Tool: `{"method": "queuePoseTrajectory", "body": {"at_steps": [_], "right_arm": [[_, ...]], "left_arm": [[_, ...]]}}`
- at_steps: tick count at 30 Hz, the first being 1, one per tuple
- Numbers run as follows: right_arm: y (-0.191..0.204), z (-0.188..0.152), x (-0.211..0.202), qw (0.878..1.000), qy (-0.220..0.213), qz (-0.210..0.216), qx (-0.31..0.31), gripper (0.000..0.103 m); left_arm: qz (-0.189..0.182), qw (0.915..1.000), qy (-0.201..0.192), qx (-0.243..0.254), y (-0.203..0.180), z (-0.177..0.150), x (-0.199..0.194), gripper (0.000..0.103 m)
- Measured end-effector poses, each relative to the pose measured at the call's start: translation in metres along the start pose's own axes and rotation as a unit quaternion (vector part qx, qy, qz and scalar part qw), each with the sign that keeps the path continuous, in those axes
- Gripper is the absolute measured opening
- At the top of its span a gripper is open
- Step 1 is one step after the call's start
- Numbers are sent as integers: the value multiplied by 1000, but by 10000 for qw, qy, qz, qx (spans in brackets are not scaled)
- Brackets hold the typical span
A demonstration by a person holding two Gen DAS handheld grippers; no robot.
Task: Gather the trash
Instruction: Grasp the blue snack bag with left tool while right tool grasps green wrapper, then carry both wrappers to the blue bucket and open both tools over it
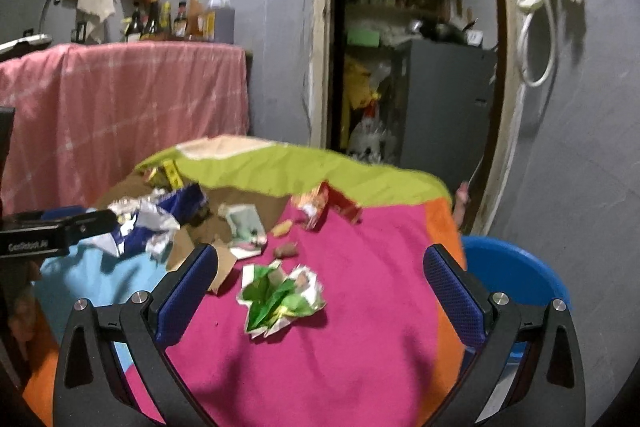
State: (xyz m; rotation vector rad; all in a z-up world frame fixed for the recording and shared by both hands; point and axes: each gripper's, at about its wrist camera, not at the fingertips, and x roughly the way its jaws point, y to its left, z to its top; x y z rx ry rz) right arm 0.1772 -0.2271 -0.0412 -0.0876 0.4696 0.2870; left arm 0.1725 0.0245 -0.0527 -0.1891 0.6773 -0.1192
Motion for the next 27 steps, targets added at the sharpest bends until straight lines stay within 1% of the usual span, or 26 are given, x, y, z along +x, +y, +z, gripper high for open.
{"method": "queuePoseTrajectory", "body": {"at_steps": [2, 4, 5, 6, 7, 8, 9, 10, 11, 14, 16, 17, 18, 20, 22, 24, 27], "right_arm": [[1, -2, 9, 9997, 219, 79, -42, 103], [2, -5, 18, 9990, 393, 206, -68, 103], [3, -6, 23, 9982, 527, 264, -83, 102], [4, -7, 26, 9976, 606, 321, -98, 100], [5, -8, 30, 9966, 708, 401, -115, 98], [6, -9, 34, 9958, 791, 441, -119, 95], [7, -10, 36, 9952, 837, 487, -114, 89], [6, -12, 39, 9945, 887, 557, -85, 86], [6, -13, 41, 9940, 925, 576, -59, 80], [5, -15, 43, 9929, 994, 646, 63, 75], [3, -18, 45, 9917, 1057, 718, 163, 67], [2, -19, 45, 9913, 1089, 719, 188, 61], [2, -20, 46, 9911, 1101, 711, 210, 55], [0, -21, 46, 9910, 1093, 717, 293, 50], [-1, -22, 44, 9909, 1078, 734, 322, 47], [-1, -21, 44, 9913, 1045, 742, 316, 37], [0, -22, 40, 9918, 975, 772, 279, 33]], "left_arm": [[-137, 9997, 202, -96, 3, -1, 7, 55], [-217, 9990, 369, -163, 5, -1, 13, 54], [-265, 9985, 435, -202, 7, -2, 15, 51], [-315, 9980, 486, -233, 7, -2, 16, 45], [-340, 9977, 532, -246, 7, -1, 18, 42], [-360, 9974, 579, -253, 7, -2, 18, 38], [-380, 9972, 588, -252, 8, -2, 17, 37], [-391, 9972, 589, -248, 8, -1, 17, 37], [-427, 9969, 607, -244, 7, -2, 16, 36], [-502, 9959, 692, -290, 7, -2, 16, 34], [-598, 9948, 751, -337, 7, -1, 17, 31], [-631, 9943, 791, -335, 7, 0, 18, 27], [-632, 9943, 804, -317, 5, -1, 19, 27], [-630, 9943, 827, -248, 2, -1, 19, 27], [-683, 9938, 834, -283, 0, -2, 18, 27], [-700, 9935, 826, -339, -1, -3, 15, 26], [-616, 9945, 758, -365, -4, -7, 7, 25]]}}
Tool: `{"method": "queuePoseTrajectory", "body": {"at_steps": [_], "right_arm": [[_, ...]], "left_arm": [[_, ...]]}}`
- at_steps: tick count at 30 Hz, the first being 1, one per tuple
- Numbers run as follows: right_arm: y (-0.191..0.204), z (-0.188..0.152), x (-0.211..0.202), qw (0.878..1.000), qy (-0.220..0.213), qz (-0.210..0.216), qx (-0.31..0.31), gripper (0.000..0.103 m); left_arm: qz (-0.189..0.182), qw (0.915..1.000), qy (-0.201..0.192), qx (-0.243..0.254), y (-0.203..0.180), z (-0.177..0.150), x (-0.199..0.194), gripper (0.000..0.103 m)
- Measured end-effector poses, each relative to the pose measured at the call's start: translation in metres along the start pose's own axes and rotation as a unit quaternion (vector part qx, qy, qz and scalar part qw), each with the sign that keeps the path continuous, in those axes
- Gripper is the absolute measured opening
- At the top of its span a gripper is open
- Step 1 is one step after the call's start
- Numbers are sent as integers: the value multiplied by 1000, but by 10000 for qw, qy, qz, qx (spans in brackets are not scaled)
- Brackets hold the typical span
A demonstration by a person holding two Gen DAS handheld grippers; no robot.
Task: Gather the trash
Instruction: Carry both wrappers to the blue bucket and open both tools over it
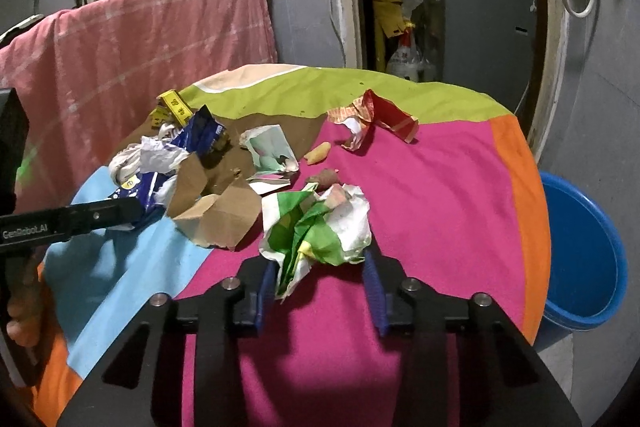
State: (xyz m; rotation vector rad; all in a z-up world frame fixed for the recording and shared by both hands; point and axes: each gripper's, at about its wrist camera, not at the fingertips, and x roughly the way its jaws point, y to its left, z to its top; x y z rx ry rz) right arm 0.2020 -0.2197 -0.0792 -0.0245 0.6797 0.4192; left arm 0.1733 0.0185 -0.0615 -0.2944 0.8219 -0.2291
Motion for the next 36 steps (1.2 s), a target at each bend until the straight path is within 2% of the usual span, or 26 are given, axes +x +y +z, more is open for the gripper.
{"method": "queuePoseTrajectory", "body": {"at_steps": [4, 11, 20, 24, 27, 32, 36], "right_arm": [[7, -3, -7, 9998, -145, -24, -164, 31], [17, -7, -30, 9974, -625, 6, -366, 31], [30, -2, -68, 9893, -1357, 34, -528, 31], [32, 6, -89, 9821, -1781, -96, -611, 31], [25, 18, -112, 9723, -2224, -327, -634, 31], [1, 36, -154, 9514, -2868, -857, -721, 31], [-26, 46, -175, 9359, -3156, -1339, -810, 31]], "left_arm": [[146, 9997, -183, -104, -4, -15, -17, 25], [463, 9958, -796, 5, -16, -44, -50, 24], [735, 9826, -1702, 117, -35, -52, -79, 24], [588, 9737, -2182, 308, -53, -39, -89, 24], [299, 9633, -2628, 449, -75, -23, -94, 24], [-301, 9425, -3230, 798, -128, 2, -86, 24], [-684, 9261, -3570, 1010, -168, 13, -74, 24]]}}
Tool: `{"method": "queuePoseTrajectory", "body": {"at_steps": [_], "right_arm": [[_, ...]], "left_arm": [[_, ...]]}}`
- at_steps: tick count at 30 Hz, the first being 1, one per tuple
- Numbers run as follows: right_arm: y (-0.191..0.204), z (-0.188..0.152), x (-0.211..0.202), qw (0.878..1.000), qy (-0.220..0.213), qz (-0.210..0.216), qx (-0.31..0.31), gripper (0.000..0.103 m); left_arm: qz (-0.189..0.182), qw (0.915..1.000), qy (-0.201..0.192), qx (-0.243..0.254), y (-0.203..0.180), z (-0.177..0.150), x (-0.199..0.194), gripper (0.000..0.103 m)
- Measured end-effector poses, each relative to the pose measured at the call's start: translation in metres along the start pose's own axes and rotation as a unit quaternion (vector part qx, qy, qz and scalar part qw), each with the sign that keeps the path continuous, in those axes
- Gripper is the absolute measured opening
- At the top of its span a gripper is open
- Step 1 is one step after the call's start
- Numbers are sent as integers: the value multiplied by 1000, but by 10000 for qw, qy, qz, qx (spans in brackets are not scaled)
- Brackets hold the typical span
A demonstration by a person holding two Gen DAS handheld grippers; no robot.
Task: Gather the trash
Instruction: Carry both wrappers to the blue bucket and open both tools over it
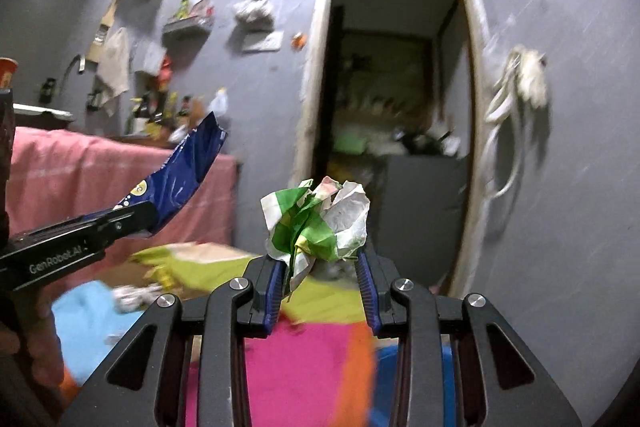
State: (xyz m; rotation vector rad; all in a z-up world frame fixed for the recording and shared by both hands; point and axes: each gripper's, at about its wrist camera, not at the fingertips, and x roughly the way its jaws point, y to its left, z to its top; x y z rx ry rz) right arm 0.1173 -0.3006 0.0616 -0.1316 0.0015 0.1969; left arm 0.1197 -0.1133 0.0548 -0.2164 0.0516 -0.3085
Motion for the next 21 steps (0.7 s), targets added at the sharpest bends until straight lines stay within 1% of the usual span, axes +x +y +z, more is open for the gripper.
{"method": "queuePoseTrajectory", "body": {"at_steps": [3, 6, 9, 12, 13, 14, 16, 20, 21], "right_arm": [[-30, 3, 0, 9995, -89, -294, -30, 31], [-59, 1, 4, 9984, -113, -560, -48, 31], [-83, -10, 14, 9971, 32, -756, -47, 31], [-108, -27, 25, 9958, 260, -870, 93, 31], [-115, -34, 30, 9951, 371, -902, 165, 31], [-120, -40, 34, 9943, 469, -935, 223, 31], [-133, -58, 47, 9915, 766, -977, 401, 31], [-146, -87, 64, 9856, 1228, -936, 684, 33], [-148, -94, 69, 9839, 1347, -913, 742, 34]], "left_arm": [[-187, 9998, -94, -9, -27, 1, 22, 24], [-300, 9995, 29, -16, -49, -4, 47, 24], [-380, 9985, 389, -91, -64, -19, 78, 24], [-514, 9944, 905, -166, -75, -37, 110, 24], [-548, 9924, 1093, -151, -79, -43, 121, 24], [-617, 9886, 1364, -137, -83, -51, 136, 24], [-637, 9824, 1745, -181, -88, -62, 156, 24], [-686, 9669, 2448, -231, -94, -87, 191, 24], [-712, 9616, 2643, -220, -96, -94, 199, 24]]}}
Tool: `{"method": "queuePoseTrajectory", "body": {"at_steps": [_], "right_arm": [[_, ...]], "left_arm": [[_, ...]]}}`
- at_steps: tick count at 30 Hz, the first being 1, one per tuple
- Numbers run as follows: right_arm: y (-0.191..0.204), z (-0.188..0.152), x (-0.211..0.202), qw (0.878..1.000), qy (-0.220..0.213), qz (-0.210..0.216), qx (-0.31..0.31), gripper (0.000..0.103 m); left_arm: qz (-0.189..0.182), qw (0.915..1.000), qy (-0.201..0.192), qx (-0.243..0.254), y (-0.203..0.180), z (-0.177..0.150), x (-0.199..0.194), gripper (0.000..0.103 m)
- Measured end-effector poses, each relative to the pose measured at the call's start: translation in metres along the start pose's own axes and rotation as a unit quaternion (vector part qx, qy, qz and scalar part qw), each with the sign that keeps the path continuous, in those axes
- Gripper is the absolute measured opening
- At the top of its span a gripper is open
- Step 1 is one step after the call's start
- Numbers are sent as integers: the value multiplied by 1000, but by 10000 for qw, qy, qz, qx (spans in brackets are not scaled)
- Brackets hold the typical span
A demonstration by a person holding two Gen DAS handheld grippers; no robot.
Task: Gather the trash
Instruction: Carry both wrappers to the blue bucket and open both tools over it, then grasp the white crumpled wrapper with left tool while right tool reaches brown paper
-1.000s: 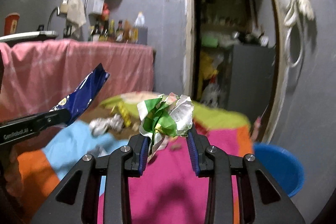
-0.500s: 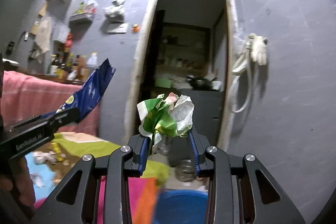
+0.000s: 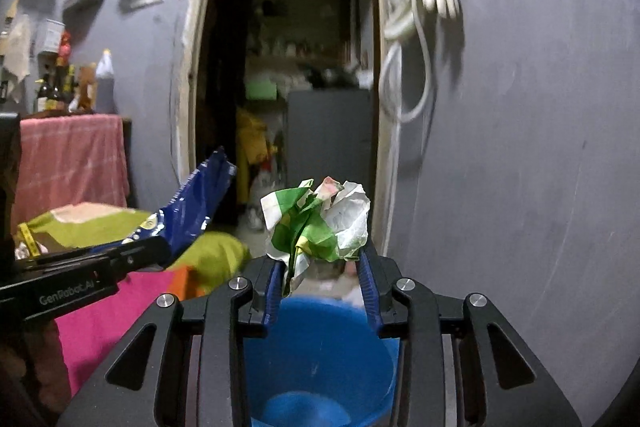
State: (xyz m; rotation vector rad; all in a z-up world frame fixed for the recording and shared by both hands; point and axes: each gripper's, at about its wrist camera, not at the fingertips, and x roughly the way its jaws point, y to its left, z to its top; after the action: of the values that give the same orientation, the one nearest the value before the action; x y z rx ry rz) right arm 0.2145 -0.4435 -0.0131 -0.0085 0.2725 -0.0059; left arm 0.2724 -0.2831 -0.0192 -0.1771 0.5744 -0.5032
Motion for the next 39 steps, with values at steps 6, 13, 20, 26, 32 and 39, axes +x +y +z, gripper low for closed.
{"method": "queuePoseTrajectory", "body": {"at_steps": [6, 13, 20, 26, 32, 39], "right_arm": [[-5, -21, 34, 9983, 548, 162, 110, 49], [-8, -20, 37, 9976, 640, 211, 154, 60], [4, 10, 5, 9989, 90, 267, 362, 84], [37, 35, -34, 9967, -503, 504, 394, 103], [79, 49, -69, 9913, -963, 746, 492, 103], [135, 51, -99, 9860, -1258, 1007, 424, 103]], "left_arm": [[7, 9969, 749, -260, 16, -9, 40, 25], [-38, 9961, 622, -625, 34, 4, 19, 34], [19, 9981, -333, -516, 47, 27, -61, 56], [435, 9944, -935, -241, 66, 35, -130, 74], [889, 9869, -1341, -80, 92, 21, -191, 94], [1586, 9726, -1693, -169, 147, -1, -249, 101]]}}
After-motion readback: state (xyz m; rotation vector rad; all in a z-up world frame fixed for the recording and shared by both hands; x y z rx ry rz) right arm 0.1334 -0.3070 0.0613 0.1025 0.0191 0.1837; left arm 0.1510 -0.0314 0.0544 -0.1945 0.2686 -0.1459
